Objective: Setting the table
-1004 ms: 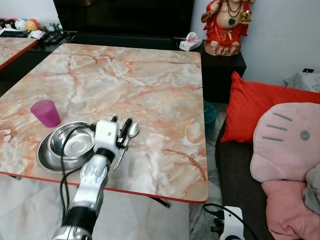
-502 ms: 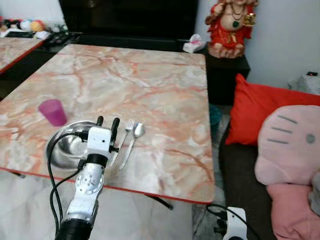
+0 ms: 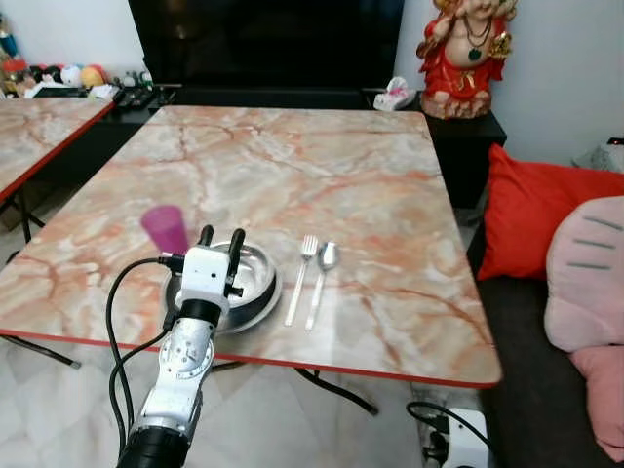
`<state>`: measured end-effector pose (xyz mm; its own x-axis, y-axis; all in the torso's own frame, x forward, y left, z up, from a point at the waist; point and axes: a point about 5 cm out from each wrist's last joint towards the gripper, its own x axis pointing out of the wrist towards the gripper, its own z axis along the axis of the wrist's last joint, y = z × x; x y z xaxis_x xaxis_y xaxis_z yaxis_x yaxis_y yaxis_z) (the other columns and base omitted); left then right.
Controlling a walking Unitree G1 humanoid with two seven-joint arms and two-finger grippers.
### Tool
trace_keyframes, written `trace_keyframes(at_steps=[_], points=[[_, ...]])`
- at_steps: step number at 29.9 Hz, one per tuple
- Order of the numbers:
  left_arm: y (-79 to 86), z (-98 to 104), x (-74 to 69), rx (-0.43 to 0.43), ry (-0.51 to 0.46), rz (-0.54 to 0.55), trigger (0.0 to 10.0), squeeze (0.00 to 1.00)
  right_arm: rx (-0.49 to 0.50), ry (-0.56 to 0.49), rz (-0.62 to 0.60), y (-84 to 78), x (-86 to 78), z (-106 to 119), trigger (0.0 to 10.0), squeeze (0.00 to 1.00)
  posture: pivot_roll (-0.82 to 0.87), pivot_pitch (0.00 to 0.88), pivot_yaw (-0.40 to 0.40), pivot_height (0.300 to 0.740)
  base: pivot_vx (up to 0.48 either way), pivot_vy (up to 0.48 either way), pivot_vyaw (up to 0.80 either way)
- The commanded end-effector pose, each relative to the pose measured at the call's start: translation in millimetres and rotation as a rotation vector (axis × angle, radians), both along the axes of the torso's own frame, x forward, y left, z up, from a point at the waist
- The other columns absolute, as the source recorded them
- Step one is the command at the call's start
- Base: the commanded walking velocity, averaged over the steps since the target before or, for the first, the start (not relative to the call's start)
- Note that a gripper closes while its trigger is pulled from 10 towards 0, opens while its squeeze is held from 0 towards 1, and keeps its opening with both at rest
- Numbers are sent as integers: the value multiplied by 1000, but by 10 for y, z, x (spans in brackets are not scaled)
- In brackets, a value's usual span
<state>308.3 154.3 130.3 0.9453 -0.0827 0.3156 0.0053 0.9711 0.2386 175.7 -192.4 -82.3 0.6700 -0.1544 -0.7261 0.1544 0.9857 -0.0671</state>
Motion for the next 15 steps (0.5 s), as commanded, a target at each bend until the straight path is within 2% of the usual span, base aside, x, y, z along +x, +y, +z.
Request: trace_keyframes(at_steps=[1, 10, 15], points=[[100, 1, -10, 15, 3, 29, 10000, 0, 25, 2, 24, 128, 37, -2, 10000, 0, 63, 0, 6, 740, 0, 480, 0], [94, -5, -25, 7, -1, 30, 10000, 0, 25, 10, 34, 141, 21, -12, 10000, 0, 61, 0, 1, 740, 0, 480, 0], [189, -106, -9, -62, 39, 100, 10000, 0, 15, 10, 67, 136, 20, -10, 10000, 0, 49, 0, -38, 740, 0, 480, 0]])
